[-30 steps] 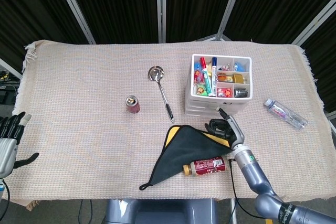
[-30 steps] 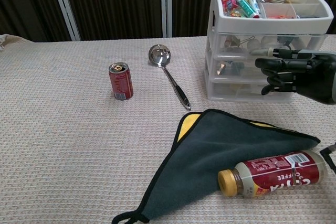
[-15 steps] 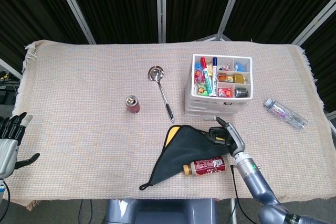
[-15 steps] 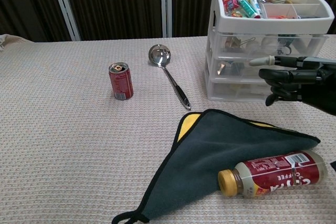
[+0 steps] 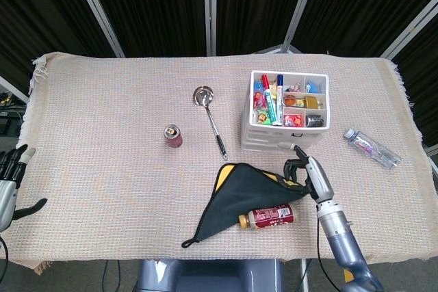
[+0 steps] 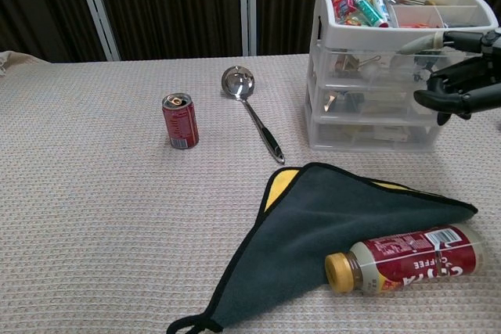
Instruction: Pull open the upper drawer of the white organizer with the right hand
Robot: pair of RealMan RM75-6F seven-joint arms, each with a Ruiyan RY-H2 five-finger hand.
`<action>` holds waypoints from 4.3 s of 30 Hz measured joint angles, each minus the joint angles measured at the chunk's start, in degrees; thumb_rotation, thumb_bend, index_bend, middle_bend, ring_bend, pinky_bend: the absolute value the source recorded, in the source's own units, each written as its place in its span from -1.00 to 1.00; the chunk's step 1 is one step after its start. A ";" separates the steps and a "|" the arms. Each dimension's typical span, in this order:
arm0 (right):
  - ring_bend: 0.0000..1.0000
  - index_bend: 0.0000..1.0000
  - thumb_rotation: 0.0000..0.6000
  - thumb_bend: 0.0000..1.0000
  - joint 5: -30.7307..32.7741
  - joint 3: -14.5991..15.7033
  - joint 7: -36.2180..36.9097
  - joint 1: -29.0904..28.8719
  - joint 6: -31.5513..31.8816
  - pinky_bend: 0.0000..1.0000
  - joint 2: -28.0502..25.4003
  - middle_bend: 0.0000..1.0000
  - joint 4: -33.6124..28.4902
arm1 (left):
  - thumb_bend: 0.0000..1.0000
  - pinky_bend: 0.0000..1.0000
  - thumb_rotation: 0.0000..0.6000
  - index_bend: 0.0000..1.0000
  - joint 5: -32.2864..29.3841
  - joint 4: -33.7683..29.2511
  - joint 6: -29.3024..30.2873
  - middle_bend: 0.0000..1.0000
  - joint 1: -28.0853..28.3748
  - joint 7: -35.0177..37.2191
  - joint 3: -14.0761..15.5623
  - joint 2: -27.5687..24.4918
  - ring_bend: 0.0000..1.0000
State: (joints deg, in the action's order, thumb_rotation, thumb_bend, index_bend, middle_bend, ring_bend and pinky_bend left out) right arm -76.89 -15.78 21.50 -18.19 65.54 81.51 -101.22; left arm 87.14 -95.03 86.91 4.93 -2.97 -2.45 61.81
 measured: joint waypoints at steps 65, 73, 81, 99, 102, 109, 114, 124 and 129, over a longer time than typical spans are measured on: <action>0.53 0.01 1.00 -0.45 8.41 1.92 -26.58 -1.29 9.71 0.09 0.71 0.48 1.38 | -0.82 -1.00 1.00 -1.00 -0.54 -2.92 -0.68 -1.00 -0.52 -0.30 0.30 -3.11 -1.00; 0.53 0.02 1.00 -0.45 6.00 3.78 -24.78 0.30 10.89 0.09 -0.09 0.48 0.69 | -0.82 -1.00 1.00 -1.00 -0.55 -3.05 -0.67 -1.00 -0.50 -0.46 0.29 -3.11 -1.00; 0.53 0.02 1.00 -0.45 3.28 5.36 -23.33 1.88 12.56 0.09 -0.88 0.48 -0.38 | -0.82 -1.00 1.00 -1.00 -0.29 -3.09 -0.44 -1.00 -0.60 -0.36 0.35 -3.17 -1.00; 0.51 -0.04 1.00 -0.48 -0.93 8.69 -22.53 4.28 14.15 0.09 -1.59 0.45 -1.19 | -0.82 -1.00 1.00 -1.00 -0.51 -3.29 -0.57 -1.00 -0.62 -0.79 0.34 -3.20 -1.00; 0.50 -0.24 1.00 -0.50 -1.18 8.93 -22.26 4.49 14.11 0.09 -1.45 0.44 -0.89 | -0.82 -1.00 1.00 -1.00 -0.53 -3.31 -0.60 -1.00 -0.60 -0.77 0.33 -3.21 -1.00; 0.50 -0.63 1.00 -0.55 -2.04 9.50 -21.69 4.97 14.16 0.09 -1.53 0.44 -1.05 | -0.82 -1.00 1.00 -1.00 -0.67 -3.31 -0.68 -1.00 -0.59 -0.81 0.30 -3.23 -1.00; 0.50 -0.65 1.00 -0.58 -3.65 10.42 -21.19 5.73 14.85 0.09 -2.04 0.44 -1.88 | -0.82 -1.00 1.00 -1.00 -0.80 -3.39 -0.75 -1.00 -0.60 -0.93 0.29 -3.28 -1.00; 0.52 -0.55 1.00 -0.74 -9.19 12.05 -24.17 7.76 18.90 0.09 -5.22 0.46 -5.45 | -0.82 -1.00 1.00 -1.00 -0.69 -3.53 -0.47 -1.00 -0.73 -0.75 0.27 -3.43 -1.00; 0.64 -0.37 1.00 -0.81 -10.05 10.78 -28.62 7.67 19.80 0.10 -8.09 0.60 -9.74 | -0.82 -1.00 1.00 -1.00 -0.63 -3.67 -0.24 -1.00 -0.80 -0.66 0.22 -3.52 -1.00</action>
State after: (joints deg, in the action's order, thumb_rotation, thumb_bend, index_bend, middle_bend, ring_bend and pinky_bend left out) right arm -86.93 -5.00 -7.12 -10.53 85.34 73.42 -110.96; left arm 86.51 -98.69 86.67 4.13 -3.63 -2.23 58.29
